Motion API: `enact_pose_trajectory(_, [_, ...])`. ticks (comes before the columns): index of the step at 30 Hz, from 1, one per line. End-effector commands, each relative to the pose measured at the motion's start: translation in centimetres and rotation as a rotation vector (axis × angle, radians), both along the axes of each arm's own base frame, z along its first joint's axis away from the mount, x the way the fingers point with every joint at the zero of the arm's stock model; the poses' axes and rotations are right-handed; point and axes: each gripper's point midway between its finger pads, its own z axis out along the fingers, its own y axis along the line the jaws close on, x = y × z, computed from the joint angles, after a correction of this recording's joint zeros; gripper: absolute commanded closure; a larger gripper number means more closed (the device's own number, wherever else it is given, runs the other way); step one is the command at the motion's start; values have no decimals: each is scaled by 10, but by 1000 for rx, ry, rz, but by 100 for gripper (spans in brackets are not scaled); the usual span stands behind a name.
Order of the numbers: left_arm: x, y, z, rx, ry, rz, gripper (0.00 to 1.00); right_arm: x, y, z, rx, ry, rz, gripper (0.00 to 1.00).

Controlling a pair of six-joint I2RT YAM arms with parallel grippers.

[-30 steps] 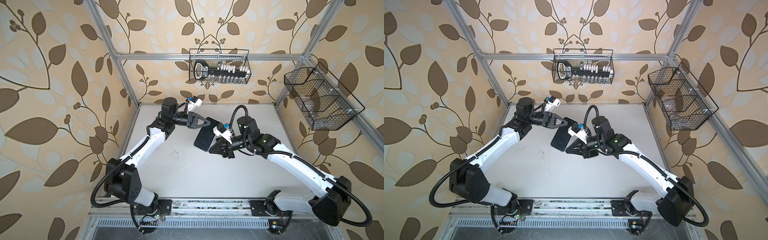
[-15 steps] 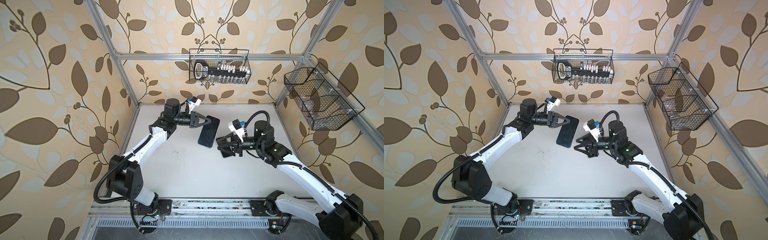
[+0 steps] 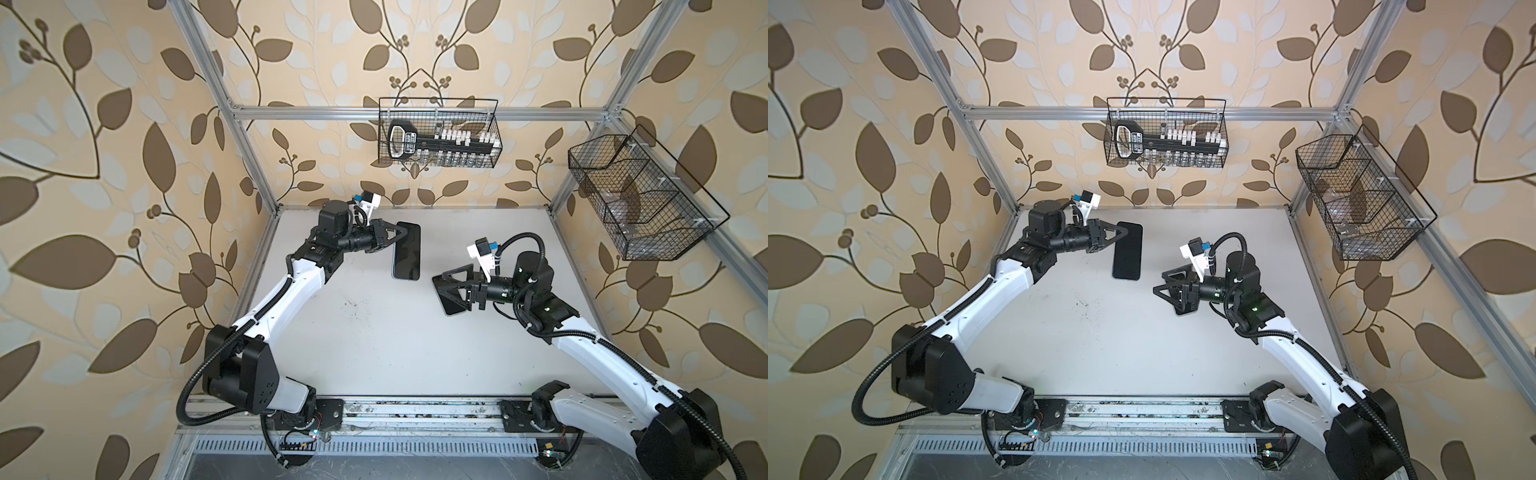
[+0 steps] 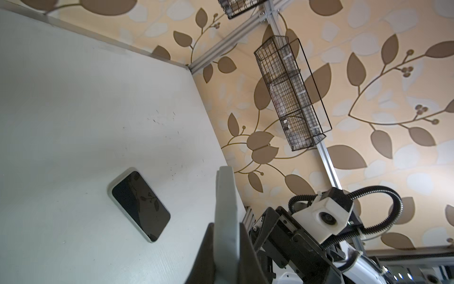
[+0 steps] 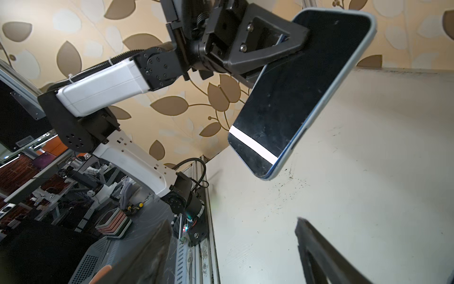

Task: Take the phone out of the phone case
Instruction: Remove the phone case from the phone.

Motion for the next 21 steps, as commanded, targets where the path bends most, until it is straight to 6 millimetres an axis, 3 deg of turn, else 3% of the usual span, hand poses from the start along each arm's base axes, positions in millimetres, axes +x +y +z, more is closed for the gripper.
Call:
enact_pose_trajectory(1, [4, 27, 35, -32, -92, 177, 100, 17, -5, -2, 67, 55, -104, 19])
enact_pose_trajectory(8, [4, 59, 33, -182, -9, 400, 100, 37, -4, -19, 190, 218, -225, 19])
enact_pose_trajectory(21, [-8, 66, 40, -424, 0, 408, 100, 39, 39, -23, 351, 415, -221, 20])
